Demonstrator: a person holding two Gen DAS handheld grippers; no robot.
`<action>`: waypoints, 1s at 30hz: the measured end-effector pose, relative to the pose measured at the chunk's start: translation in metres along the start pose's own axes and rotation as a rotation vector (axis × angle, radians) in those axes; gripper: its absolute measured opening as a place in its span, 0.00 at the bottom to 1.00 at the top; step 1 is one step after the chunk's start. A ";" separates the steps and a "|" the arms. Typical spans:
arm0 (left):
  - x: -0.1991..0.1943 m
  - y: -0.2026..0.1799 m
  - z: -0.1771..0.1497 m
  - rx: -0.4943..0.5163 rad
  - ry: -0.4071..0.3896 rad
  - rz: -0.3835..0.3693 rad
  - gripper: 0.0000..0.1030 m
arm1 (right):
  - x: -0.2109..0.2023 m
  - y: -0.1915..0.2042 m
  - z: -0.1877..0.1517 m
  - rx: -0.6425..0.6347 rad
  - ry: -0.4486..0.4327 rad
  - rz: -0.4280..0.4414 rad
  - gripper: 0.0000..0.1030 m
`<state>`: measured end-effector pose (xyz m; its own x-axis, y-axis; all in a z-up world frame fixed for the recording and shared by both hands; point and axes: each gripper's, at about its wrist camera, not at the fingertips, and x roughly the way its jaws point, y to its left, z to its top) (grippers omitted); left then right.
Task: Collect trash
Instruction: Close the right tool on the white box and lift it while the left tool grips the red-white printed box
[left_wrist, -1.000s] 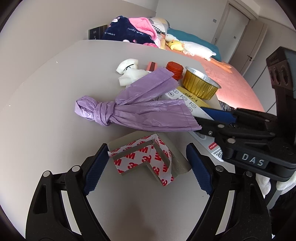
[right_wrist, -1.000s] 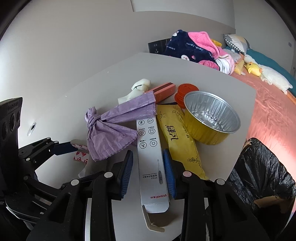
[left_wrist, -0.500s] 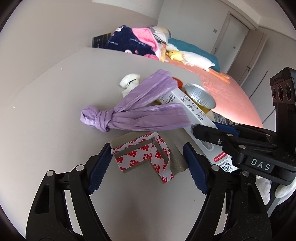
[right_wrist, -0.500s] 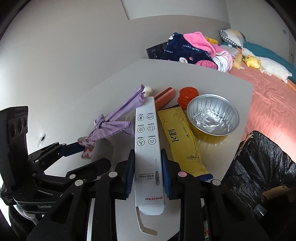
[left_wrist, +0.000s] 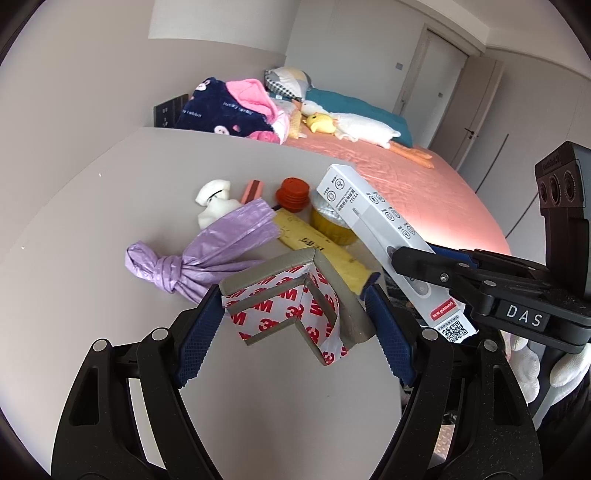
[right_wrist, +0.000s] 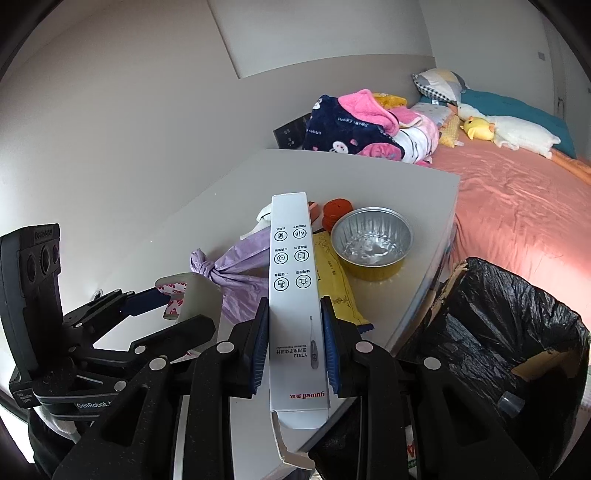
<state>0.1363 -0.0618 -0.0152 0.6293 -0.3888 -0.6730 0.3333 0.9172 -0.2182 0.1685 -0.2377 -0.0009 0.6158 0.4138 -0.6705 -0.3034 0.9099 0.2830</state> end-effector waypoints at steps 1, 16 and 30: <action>0.000 -0.002 0.001 0.003 -0.001 -0.003 0.73 | -0.004 -0.003 -0.001 0.006 -0.005 -0.004 0.27; 0.005 -0.049 -0.002 0.069 0.013 -0.073 0.74 | -0.054 -0.042 -0.021 0.086 -0.068 -0.055 0.28; 0.021 -0.101 -0.005 0.135 0.040 -0.142 0.74 | -0.092 -0.076 -0.037 0.141 -0.110 -0.105 0.28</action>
<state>0.1125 -0.1618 -0.0108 0.5417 -0.5068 -0.6706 0.5096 0.8325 -0.2175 0.1078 -0.3456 0.0135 0.7166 0.3104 -0.6246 -0.1334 0.9400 0.3140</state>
